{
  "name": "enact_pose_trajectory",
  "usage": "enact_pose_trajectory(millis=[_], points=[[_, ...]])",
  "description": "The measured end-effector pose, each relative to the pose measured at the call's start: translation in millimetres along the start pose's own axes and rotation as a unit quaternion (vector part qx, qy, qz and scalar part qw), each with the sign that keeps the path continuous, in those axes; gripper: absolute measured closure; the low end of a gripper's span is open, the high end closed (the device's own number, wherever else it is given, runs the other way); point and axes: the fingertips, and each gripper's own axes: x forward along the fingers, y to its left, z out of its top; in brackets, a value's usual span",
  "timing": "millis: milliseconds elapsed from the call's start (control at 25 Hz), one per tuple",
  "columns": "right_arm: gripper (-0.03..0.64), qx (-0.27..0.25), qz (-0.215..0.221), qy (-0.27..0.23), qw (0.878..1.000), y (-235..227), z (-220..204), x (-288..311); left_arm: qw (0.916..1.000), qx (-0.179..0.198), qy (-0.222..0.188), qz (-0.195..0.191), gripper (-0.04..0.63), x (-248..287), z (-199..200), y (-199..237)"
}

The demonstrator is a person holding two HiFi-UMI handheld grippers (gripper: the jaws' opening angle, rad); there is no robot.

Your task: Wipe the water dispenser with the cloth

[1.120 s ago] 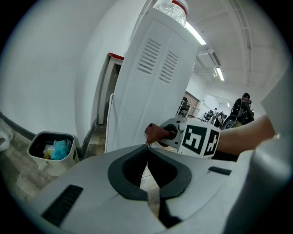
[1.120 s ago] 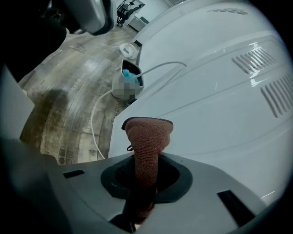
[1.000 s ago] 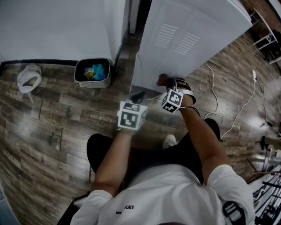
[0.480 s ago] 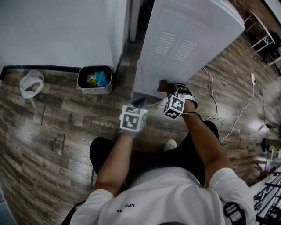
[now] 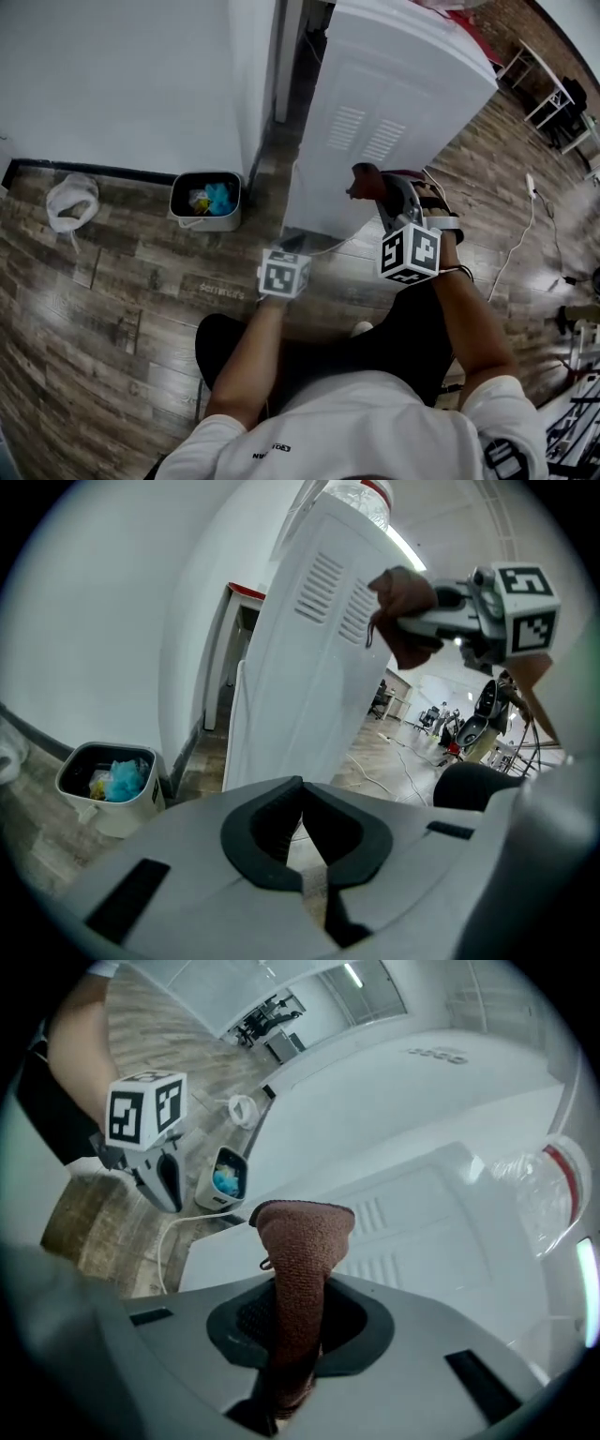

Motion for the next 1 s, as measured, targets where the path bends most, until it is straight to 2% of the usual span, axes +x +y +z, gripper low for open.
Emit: enact_pose_trajectory(millis=[160, 360, 480, 600, 720, 1000], points=[[0.561, -0.017, -0.086, -0.024, 0.996, -78, 34, -29, 0.9999, 0.006, -0.008, 0.007, 0.606, -4, 5, 3], [0.560, -0.020, -0.186, -0.050, 0.981, -178, 77, -59, 0.9993, 0.018, -0.033, 0.004, 0.606, -16, 23, -2], [0.560, -0.025, -0.226, -0.061, 0.972, -222, 101, -71, 0.9991, 0.019, -0.038, 0.001, 0.606, -17, 22, -3], [0.561, -0.039, -0.241, -0.063, 0.968, -243, 123, -71, 0.9992, 0.011, -0.038, 0.002, 0.606, -19, 18, -1], [0.561, -0.053, -0.237, -0.057, 0.968, -247, 137, -61, 0.9987, 0.015, -0.049, 0.000, 0.606, -24, 24, -4], [0.561, -0.065, -0.198, -0.036, 0.977, -213, 137, -30, 0.9984, 0.020, -0.052, -0.006, 0.606, -23, 24, -8]])
